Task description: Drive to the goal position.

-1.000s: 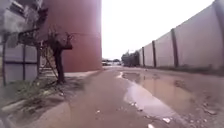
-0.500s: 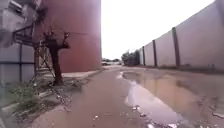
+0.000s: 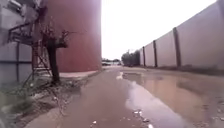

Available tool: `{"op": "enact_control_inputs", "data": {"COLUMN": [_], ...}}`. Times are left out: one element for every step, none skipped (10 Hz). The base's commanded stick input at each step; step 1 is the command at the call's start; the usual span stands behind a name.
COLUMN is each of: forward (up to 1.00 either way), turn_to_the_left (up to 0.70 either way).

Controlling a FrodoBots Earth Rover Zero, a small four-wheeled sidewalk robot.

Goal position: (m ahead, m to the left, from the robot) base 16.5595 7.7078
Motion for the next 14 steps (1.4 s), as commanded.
{"op": "enact_control_inputs", "data": {"forward": [0.3,0.3,0.3,0.3,0.3,0.3,0.3,0.3,0.3,0.3,0.3,0.3,0.3,0.3], "turn_to_the_left": [0.0,0.0,0.0,0.0,0.0,0.0,0.0,0.0,0.0,0.0,0.0,0.0,0.0,0.0]}}
